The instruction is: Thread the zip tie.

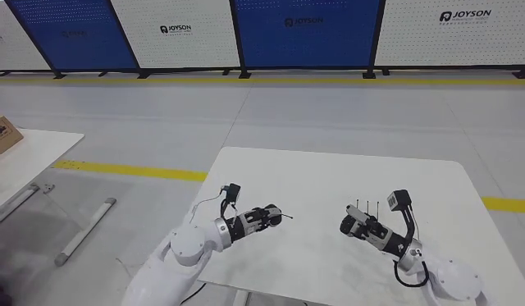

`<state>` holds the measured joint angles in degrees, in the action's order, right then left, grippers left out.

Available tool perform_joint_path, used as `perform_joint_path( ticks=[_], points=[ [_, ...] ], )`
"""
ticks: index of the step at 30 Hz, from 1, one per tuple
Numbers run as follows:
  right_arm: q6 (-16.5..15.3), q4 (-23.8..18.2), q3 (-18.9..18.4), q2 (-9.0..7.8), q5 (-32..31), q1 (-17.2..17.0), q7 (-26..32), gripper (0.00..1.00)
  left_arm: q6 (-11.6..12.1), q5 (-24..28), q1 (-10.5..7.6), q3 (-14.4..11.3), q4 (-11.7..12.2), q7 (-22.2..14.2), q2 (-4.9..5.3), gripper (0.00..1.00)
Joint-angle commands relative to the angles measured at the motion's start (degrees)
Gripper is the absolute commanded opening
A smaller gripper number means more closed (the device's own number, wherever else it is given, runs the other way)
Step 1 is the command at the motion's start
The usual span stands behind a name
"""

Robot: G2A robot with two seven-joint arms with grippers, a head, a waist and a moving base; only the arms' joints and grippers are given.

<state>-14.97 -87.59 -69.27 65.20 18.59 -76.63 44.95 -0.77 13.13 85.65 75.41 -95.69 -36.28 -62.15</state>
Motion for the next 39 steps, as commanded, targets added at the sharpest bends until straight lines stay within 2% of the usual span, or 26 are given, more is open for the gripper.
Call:
perform_joint_path(
  ticks=[1, 3, 12, 14, 16, 19, 25, 27, 30, 34, 39],
  points=[
    [0.0, 0.0, 0.0, 0.0, 0.0, 0.0, 0.0, 1.0, 0.5, -0.09, -0.65, -0.94, 0.77, 0.67, -0.14, 0.0],
    [0.0, 0.0, 0.0, 0.0, 0.0, 0.0, 0.0, 1.0, 1.29, 2.17, -0.98, -1.26, 0.68, 0.95, -0.32, 0.0],
    [0.0, 0.0, 0.0, 0.0, 0.0, 0.0, 0.0, 1.0, 1.3, 2.24, -0.99, -1.34, 0.63, 1.07, -0.34, 0.0],
    [0.0, 0.0, 0.0, 0.0, 0.0, 0.0, 0.0, 1.0, 2.1, 3.03, -1.4, -1.74, 0.01, 1.72, -0.46, 0.0],
    [0.0, 0.0, 0.0, 0.0, 0.0, 0.0, 0.0, 1.0, 3.57, 3.92, -1.53, -1.69, -1.23, 2.21, -0.52, 0.0],
    [0.0, 0.0, 0.0, 0.0, 0.0, 0.0, 0.0, 1.0, 6.59, 6.66, -0.77, 0.13, -5.37, 2.66, -0.42, 0.0],
    [0.0, 0.0, 0.0, 0.0, 0.0, 0.0, 0.0, 1.0, 12.11, 12.26, 3.37, 6.19, -16.79, 4.74, -0.05, 0.0],
    [0.0, 0.0, 0.0, 0.0, 0.0, 0.0, 0.0, 1.0, 13.31, 13.58, 5.09, 8.16, -20.58, 4.48, 0.1, 0.0],
    [0.0, 0.0, 0.0, 0.0, 0.0, 0.0, 0.0, 1.0, 13.77, 14.86, 7.53, 10.49, -24.22, 3.12, 0.33, 0.0],
    [0.0, 0.0, 0.0, 0.0, 0.0, 0.0, 0.0, 1.0, 12.68, 14.36, 9.04, 11.97, -25.34, 1.85, 0.54, 0.0],
    [0.0, 0.0, 0.0, 0.0, 0.0, 0.0, 0.0, 1.0, 9.4, 10.2, 8.59, 10.37, -22.53, 1.19, 0.66, 0.0]
  ],
)
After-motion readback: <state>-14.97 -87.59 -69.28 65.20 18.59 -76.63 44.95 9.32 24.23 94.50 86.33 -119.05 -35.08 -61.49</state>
